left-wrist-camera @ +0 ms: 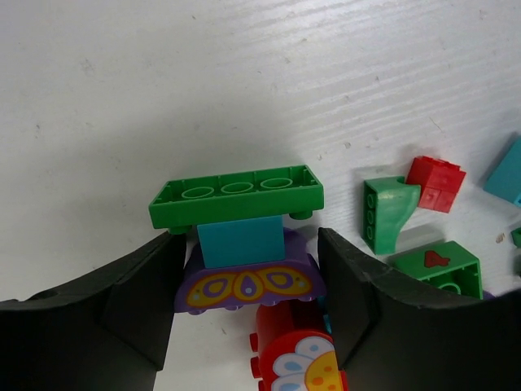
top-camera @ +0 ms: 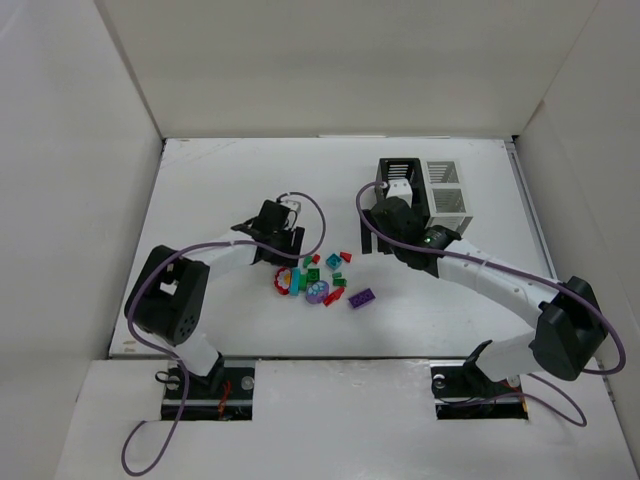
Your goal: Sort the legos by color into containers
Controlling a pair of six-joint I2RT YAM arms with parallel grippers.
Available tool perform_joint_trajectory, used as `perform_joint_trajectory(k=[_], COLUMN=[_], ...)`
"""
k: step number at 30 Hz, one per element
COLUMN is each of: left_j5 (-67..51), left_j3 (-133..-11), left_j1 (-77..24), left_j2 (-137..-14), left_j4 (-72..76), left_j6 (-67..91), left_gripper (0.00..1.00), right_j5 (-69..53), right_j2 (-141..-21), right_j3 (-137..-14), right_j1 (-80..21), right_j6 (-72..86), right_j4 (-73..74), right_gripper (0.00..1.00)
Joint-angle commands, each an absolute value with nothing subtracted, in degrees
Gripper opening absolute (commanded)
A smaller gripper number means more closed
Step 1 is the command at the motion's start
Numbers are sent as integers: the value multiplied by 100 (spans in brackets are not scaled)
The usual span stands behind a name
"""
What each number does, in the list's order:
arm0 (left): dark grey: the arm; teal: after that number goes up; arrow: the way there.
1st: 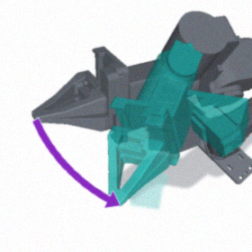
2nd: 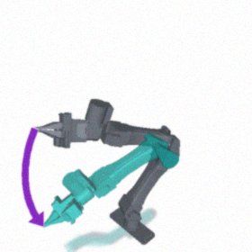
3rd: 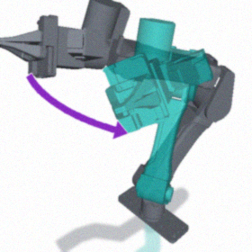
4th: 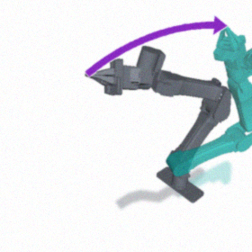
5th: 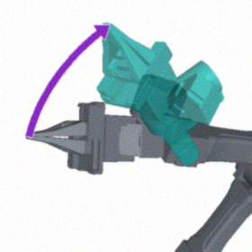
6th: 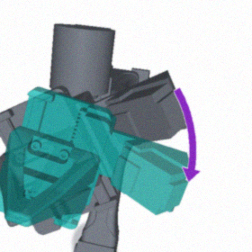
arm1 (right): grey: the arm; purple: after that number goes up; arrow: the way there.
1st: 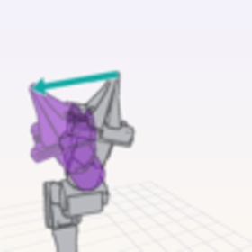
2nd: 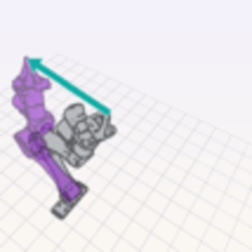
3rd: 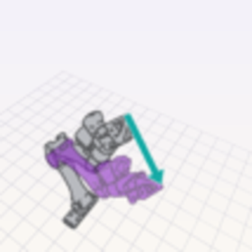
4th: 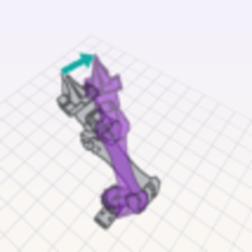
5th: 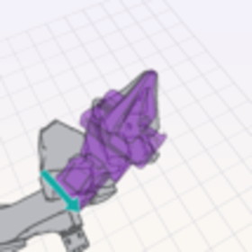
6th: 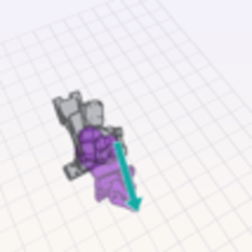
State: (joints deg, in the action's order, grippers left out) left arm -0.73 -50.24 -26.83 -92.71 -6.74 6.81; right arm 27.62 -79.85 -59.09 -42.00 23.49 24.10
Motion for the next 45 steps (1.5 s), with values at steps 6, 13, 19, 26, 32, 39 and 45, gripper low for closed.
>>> perform_joint_trajectory(k=[6,13,19,26,32,39,45], left_j5=[97,97,44,-544,-940,-1336,-1397], left_j3=[-5054,-5905,-6793,-7146,-7093,-6847,-6794], left_j1=[-2830,-3620,-4516,-4878,-5238,-5291,-5405], left_j2=[-8729,-8034,-7823,-7506,-7120,-6855,-6803], left_j4=[-888,-1142,-1336,-1467,-1468,-1468,-1415], left_j6=[835,-95,-1132,-2284,-2865,-3155,-3278], left_gripper=[39,36,36,42,54,54,53], right_j5=[2830,2085,450,-1149,-3277,-3823,-4323], right_j2=[-7857,-7322,-6488,-5730,-5923,-6178,-6372], right_j3=[-6091,-6091,-6038,-6143,-6495,-6557,-6609], right_j1=[-4166,-3771,-3113,-2471,-2338,-2338,-2338], right_j6=[2285,2285,2013,1890,1433,1327,1433], right_j4=[2382,2268,1864,1863,2416,2312,2075], right_gripper=[99,99,99,99,94,94,94])
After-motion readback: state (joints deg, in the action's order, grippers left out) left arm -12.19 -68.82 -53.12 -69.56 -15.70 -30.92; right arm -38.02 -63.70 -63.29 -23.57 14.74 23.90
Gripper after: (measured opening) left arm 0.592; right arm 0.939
